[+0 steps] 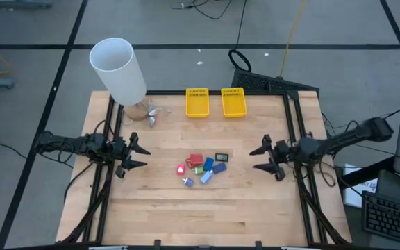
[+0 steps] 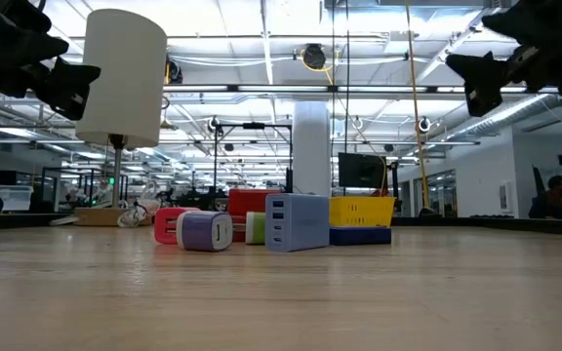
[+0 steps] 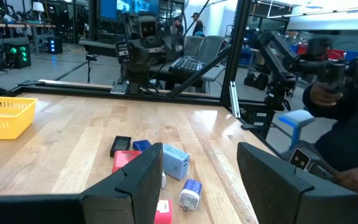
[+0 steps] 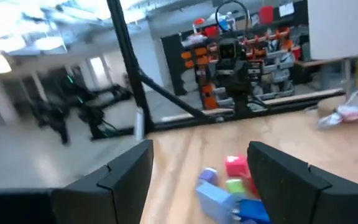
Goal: Pick & Place Office items
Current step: Put the top red charger adapter into the right yellow bin
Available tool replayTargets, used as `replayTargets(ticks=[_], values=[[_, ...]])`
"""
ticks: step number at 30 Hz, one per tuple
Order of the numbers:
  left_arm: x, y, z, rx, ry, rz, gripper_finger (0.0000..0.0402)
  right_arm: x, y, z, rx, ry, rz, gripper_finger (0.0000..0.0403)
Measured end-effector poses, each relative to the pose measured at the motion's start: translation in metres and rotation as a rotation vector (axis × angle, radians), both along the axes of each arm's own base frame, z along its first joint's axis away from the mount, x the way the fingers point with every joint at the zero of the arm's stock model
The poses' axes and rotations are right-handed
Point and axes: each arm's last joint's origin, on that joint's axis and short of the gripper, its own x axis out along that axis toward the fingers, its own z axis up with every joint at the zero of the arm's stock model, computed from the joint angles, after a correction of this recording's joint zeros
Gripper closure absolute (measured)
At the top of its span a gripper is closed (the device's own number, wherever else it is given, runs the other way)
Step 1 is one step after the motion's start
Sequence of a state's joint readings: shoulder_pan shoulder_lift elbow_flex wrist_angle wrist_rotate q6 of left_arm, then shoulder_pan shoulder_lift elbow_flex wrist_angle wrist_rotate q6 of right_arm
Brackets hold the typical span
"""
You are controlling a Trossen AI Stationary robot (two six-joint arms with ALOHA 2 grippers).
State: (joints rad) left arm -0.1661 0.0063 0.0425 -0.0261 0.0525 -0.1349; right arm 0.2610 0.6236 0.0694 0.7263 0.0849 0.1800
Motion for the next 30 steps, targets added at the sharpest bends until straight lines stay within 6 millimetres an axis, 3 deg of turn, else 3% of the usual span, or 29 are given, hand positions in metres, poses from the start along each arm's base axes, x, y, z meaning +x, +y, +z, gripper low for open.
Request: replayTargets(ticks=[4,11,17,22,30], values=[[0.0,0.0,0.0,0.0,0.0,0.0,0.0192,0.019,0.006,-0.019,-0.145,0.177,-0.131,0.0151],[0.0,0.0,0.0,0.0,-0.001,0.001,0.0192,0.068,0.016,-0.04,-0.215,0.417,-0.247,0.0151],[0.0,0.0,0.0,0.0,-0.001,0.0,0.0192,0.114,0.028,-0.037,-0.221,0.434,-0.234,0.0149],[0.0,0.0,0.0,0.0,-0.001,0.001,0.0192,0.148,0.04,-0.031,-0.208,0.415,-0.16,0.0121],[0.0,0.0,0.0,0.0,0.0,0.001,0.0192,0.176,0.037,-0.028,-0.356,0.386,-0.183,0.0078]])
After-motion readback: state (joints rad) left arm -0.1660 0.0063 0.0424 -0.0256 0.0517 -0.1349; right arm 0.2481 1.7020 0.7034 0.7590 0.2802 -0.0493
